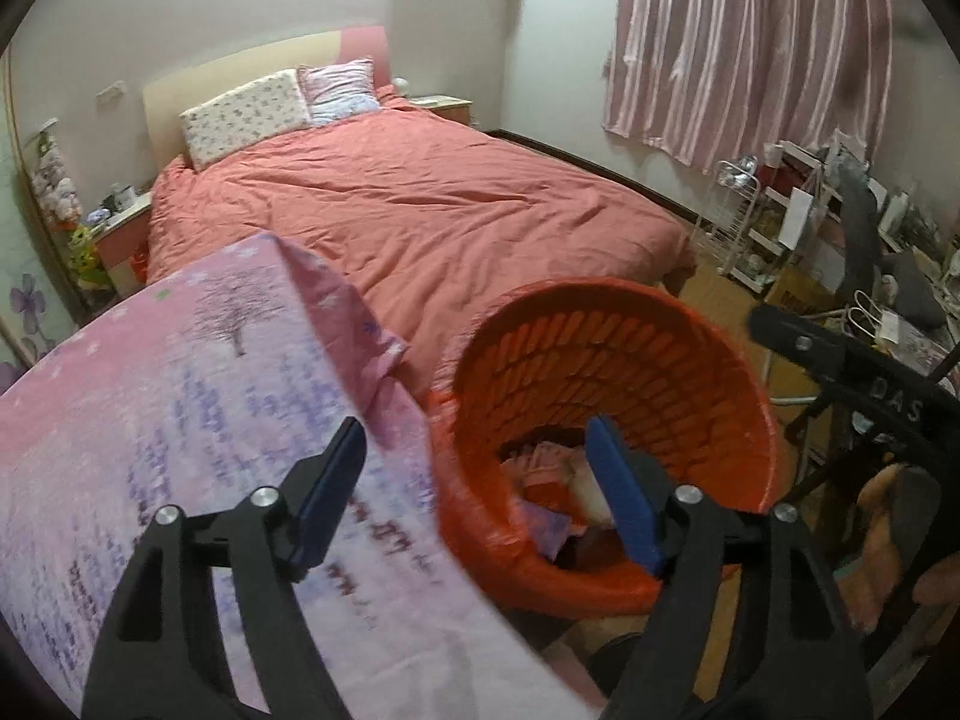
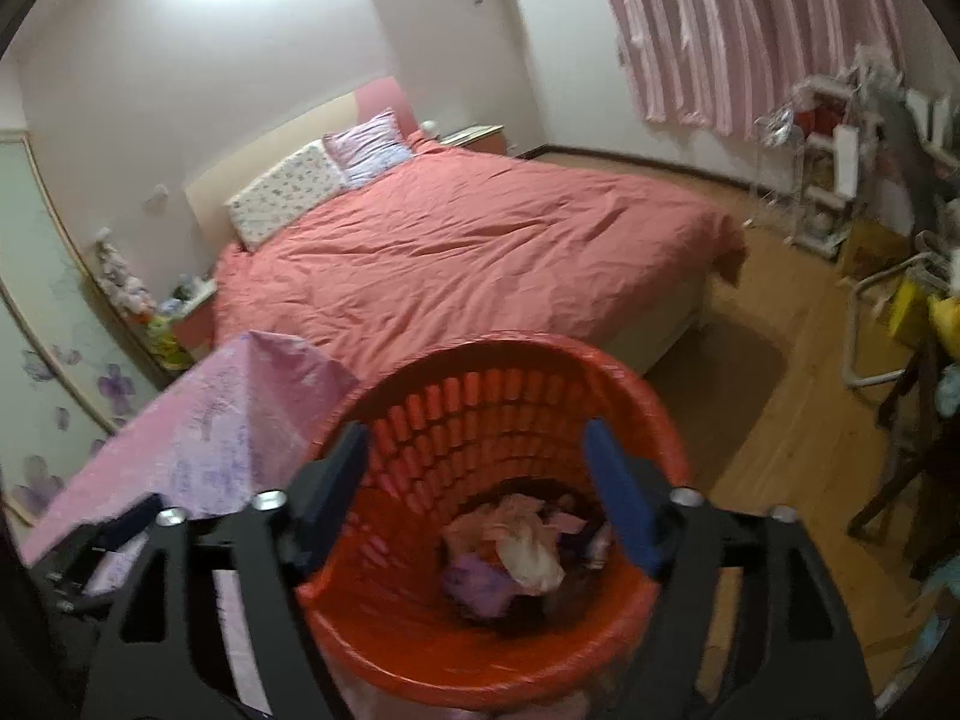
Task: Collect trash
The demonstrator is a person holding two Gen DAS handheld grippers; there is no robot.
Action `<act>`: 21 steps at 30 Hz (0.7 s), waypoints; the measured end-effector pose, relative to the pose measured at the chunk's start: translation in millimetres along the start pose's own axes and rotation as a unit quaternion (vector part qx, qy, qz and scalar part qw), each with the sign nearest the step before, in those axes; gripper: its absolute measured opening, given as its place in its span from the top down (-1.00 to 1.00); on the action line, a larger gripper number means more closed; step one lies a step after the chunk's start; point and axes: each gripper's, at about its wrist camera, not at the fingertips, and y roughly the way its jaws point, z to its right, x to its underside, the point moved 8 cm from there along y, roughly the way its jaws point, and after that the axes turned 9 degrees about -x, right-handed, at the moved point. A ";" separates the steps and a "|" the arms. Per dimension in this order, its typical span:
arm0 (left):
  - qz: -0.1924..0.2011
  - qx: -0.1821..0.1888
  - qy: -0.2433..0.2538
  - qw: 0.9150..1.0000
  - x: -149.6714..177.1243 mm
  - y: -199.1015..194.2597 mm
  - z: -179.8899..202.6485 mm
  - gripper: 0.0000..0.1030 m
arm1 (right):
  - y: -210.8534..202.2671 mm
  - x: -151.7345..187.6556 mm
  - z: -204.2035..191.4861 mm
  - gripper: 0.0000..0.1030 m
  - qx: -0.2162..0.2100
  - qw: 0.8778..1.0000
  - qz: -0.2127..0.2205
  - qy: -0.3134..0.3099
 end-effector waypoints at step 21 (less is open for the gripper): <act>0.097 -0.201 -0.123 0.967 140.8 -201.2 -147.7 -0.93 | -167.5 85.4 -84.1 -0.96 0.049 0.981 0.116 -0.150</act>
